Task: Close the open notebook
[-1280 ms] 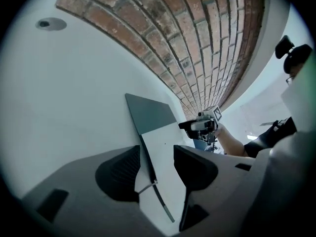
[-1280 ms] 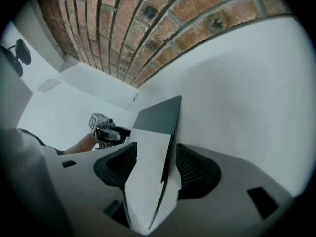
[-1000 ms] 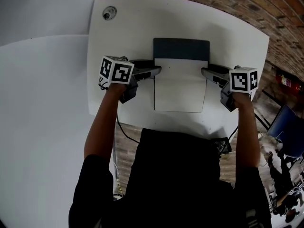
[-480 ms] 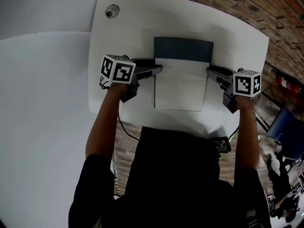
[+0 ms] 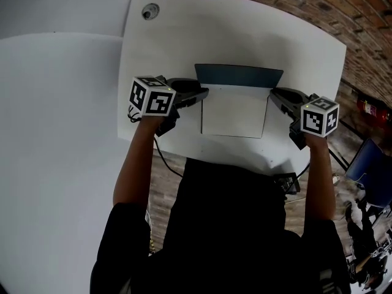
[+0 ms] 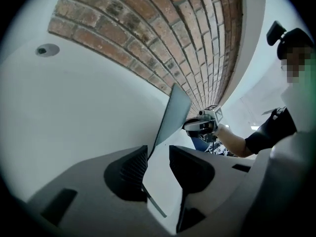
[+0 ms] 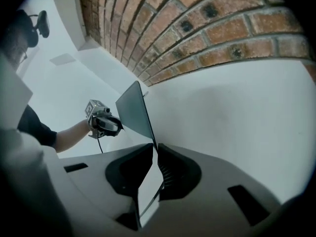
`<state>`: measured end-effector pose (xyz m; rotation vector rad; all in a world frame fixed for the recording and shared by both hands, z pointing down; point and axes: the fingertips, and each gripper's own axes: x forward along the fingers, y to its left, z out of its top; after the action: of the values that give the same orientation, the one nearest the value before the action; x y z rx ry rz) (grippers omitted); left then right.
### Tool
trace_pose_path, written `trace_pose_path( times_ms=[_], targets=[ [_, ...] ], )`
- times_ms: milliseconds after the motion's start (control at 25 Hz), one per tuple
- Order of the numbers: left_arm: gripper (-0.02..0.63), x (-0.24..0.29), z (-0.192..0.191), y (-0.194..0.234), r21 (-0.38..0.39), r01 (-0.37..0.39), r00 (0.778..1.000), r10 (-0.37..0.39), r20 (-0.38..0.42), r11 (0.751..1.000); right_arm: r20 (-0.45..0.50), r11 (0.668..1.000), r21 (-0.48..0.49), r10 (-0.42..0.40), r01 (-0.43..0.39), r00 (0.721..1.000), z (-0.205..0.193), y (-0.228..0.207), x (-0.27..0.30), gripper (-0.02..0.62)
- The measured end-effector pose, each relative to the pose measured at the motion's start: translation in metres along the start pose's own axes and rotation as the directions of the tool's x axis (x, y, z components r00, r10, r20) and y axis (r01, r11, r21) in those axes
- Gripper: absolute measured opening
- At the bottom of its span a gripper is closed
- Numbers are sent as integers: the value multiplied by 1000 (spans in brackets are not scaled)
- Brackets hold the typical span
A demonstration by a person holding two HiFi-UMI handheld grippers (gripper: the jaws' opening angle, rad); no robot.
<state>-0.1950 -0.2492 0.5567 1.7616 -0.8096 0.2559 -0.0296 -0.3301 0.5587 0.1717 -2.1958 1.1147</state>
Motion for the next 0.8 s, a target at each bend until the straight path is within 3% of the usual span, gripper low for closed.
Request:
trace_pose_path(
  times_ms=[280,520,680,800],
  targets=[
    [110,-10,-17,-8,78,-54,998,54,11,995,55,988,-155,11,-2,998,-12,17,-7,40],
    [100,-13,-35,-12,214,-82,997,83,5,973,87,976,-220,20,0,996,-24,23,-4,40],
    [98,-15,-46,-14,317,-95,995,101,-3,944,83,955,-295,36,-10,996,-33,28,-3,39],
    [98,-14,-55,-18,403,-105,993,116,-4,909,65,916,-401,19,8,998,-42,30,-3,38]
  ],
)
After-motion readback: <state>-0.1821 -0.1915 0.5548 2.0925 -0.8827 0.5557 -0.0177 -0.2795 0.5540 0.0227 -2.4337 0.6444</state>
